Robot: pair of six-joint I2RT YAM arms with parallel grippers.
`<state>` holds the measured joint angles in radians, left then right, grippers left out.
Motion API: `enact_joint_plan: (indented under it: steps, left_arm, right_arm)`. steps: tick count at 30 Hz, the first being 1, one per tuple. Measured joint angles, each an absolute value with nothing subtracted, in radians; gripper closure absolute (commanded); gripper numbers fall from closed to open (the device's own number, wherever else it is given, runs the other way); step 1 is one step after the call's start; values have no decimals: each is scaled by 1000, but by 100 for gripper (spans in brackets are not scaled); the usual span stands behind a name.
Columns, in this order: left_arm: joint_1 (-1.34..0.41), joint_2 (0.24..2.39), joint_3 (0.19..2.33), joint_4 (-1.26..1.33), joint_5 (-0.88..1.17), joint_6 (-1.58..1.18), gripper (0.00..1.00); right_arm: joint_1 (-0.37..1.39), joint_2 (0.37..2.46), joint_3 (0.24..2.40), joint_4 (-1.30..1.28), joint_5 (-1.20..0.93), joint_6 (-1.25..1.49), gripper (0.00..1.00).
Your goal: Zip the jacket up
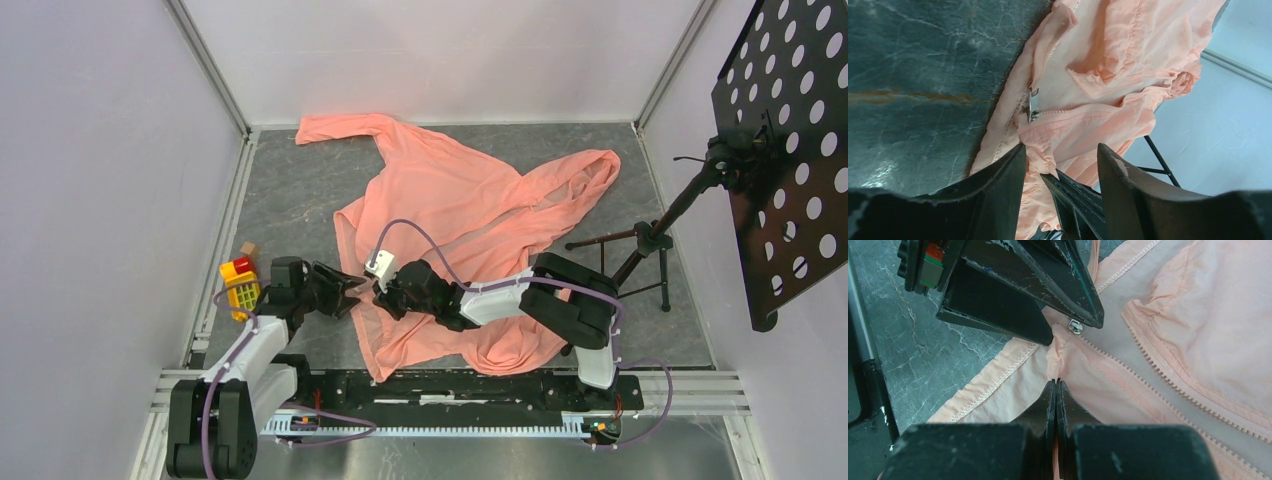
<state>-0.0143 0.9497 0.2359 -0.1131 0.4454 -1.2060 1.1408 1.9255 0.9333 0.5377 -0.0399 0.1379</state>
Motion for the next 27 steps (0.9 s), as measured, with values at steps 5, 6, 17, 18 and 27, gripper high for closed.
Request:
enact_joint_plan:
  steps: [5, 6, 17, 18, 27]
  left_arm:
    - [-14, 910, 204, -117, 423, -1216, 38]
    - [-14, 911, 200, -117, 423, -1220, 39]
    - [-14, 857, 167, -128, 411, -1221, 39]
    - [-14, 848, 162, -130, 409, -1222, 40]
    - [-14, 870, 160, -97, 402, -1220, 52]
  right_arm:
    - [1141, 1925, 933, 538, -48, 141, 100]
    - [1141, 1925, 933, 538, -49, 141, 100]
    - [1141, 1925, 933, 538, -53, 146, 100]
    - [1141, 1925, 933, 538, -52, 146, 100]
    - [1141, 1925, 933, 540, -61, 155, 100]
